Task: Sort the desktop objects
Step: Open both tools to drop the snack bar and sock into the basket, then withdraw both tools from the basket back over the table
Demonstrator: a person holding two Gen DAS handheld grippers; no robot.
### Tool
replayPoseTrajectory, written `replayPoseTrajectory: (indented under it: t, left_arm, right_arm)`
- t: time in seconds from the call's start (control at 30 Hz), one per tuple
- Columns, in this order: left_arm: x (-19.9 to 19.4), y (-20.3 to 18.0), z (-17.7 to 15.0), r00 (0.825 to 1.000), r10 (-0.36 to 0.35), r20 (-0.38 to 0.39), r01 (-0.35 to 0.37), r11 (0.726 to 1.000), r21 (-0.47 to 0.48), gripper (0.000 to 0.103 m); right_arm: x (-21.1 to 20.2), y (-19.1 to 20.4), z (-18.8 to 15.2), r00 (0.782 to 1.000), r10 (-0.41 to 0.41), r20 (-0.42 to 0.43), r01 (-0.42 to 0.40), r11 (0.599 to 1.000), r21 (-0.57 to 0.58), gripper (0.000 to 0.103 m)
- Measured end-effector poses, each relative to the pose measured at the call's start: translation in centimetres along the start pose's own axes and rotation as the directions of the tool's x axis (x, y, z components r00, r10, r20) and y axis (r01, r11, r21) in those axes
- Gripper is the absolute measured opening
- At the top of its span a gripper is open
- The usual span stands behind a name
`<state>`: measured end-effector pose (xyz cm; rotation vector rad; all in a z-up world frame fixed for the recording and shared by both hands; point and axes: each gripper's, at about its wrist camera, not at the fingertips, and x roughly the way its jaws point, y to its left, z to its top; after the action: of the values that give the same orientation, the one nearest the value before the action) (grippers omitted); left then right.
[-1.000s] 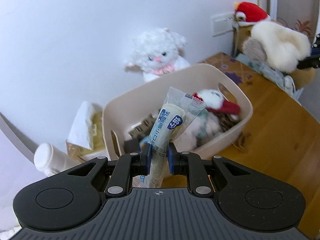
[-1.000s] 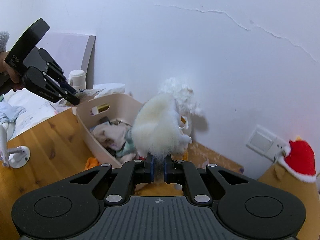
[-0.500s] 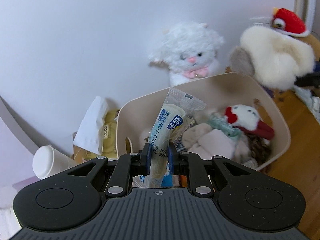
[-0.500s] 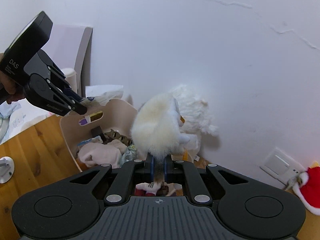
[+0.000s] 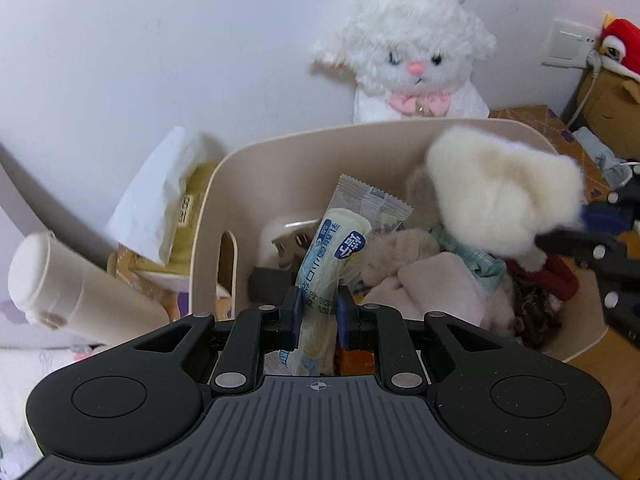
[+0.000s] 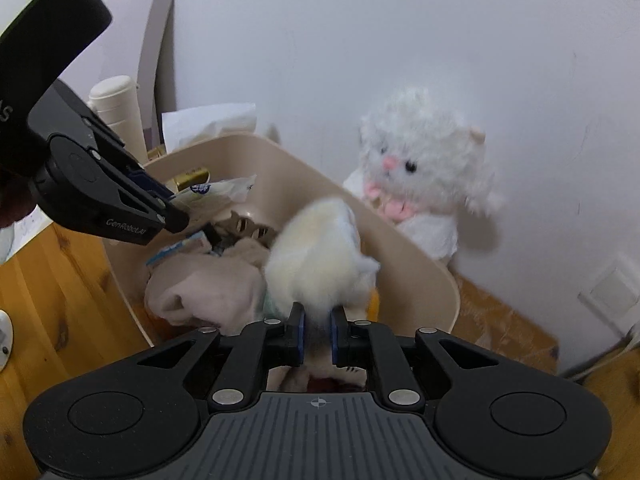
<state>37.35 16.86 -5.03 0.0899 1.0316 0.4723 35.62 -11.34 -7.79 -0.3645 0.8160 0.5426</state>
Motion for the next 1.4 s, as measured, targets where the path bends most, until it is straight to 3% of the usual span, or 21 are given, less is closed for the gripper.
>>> replayPoseTrajectory:
  t: [0.07, 0.13, 0.17, 0.2, 0.23, 0.27, 0.37, 0.47, 0.6, 0.67, 0.8, 0.93, 1.17, 1.4]
  left_arm:
    - [0.4, -0.1, -0.2, 1.0, 0.005, -0.016, -0.005, 1.0, -0.012, 0.018]
    - [0.6, 0.0, -0.4, 1.0, 0.003, -0.023, -0.004, 1.0, -0.029, 0.026]
    - [0.6, 0.0, -0.4, 1.0, -0.007, -0.022, 0.006, 0.999, -0.034, 0.042]
    - [0.5, -0.1, -0.4, 1.0, -0.012, -0.012, 0.012, 0.999, -0.034, 0.052]
    - [0.2, -0.3, -0.5, 1.0, 0.004, 0.012, -0.003, 1.0, -0.026, 0.065]
    - [0.0, -0.4, -0.4, 0.999, 0.022, 0.032, -0.022, 1.0, -0.018, 0.07]
    - [-0.2, -0.8, -0.3, 0.999, 0.022, 0.033, -0.022, 1.0, -0.003, 0.071]
    - [-0.7, -1.1, -0.5, 0.999, 0.032, 0.041, -0.032, 0.999, 0.004, 0.075]
    - [-1.7, -1.7, -1.1, 0.995, 0.065, 0.072, -0.067, 0.997, 0.024, 0.078]
    - [-2.1, -1.8, -1.6, 0.995, 0.059, 0.08, -0.061, 0.998, 0.015, 0.079]
    - [-2.6, -1.6, -2.4, 0.999, 0.031, 0.024, -0.03, 0.999, -0.044, 0.08]
    - [-3.9, -1.8, -3.7, 0.999, 0.023, 0.048, -0.019, 0.996, -0.088, 0.08]
    - [-5.0, -2.8, -6.0, 0.998, 0.027, 0.061, -0.025, 0.999, -0.03, 0.08]
    - [-3.8, -5.0, -8.6, 1.0, 0.022, 0.005, -0.022, 1.0, 0.019, 0.08]
  right_arm:
    - [0.0, 0.0, -0.3, 1.0, 0.008, -0.004, -0.008, 1.0, 0.008, 0.037]
    - [-0.3, 0.0, -0.5, 1.0, 0.015, 0.007, -0.015, 1.0, 0.007, 0.046]
    - [-0.6, 0.1, -0.6, 1.0, 0.02, 0.014, -0.02, 1.0, 0.006, 0.054]
    - [-0.8, 0.1, -0.6, 1.0, 0.018, 0.02, -0.018, 1.0, 0.004, 0.064]
    - [-1.1, 0.2, -0.7, 0.999, 0.015, 0.032, -0.015, 1.0, -0.001, 0.068]
    - [-1.5, 0.2, -0.7, 0.999, 0.016, 0.043, -0.016, 1.0, -0.003, 0.073]
    - [-2.4, 0.0, -0.9, 0.997, 0.023, 0.068, -0.023, 1.0, -0.002, 0.083]
    - [-3.4, -0.4, -1.5, 0.994, 0.017, 0.104, -0.019, 1.0, 0.019, 0.1]
    - [-4.7, -1.4, -2.9, 0.991, 0.019, 0.13, -0.028, 0.998, 0.065, 0.103]
    - [-5.4, -2.0, -3.8, 0.99, 0.013, 0.14, -0.026, 0.995, 0.093, 0.103]
    - [-6.0, -2.7, -5.8, 0.991, 0.005, 0.136, -0.025, 0.989, 0.147, 0.103]
    - [-6.1, -3.0, -8.1, 0.994, 0.006, 0.105, -0.025, 0.983, 0.18, 0.103]
    - [-5.6, -2.7, -10.8, 0.999, 0.009, 0.049, -0.019, 0.98, 0.197, 0.103]
    - [-3.7, -1.5, -12.2, 0.999, 0.037, -0.016, -0.033, 0.983, 0.179, 0.103]
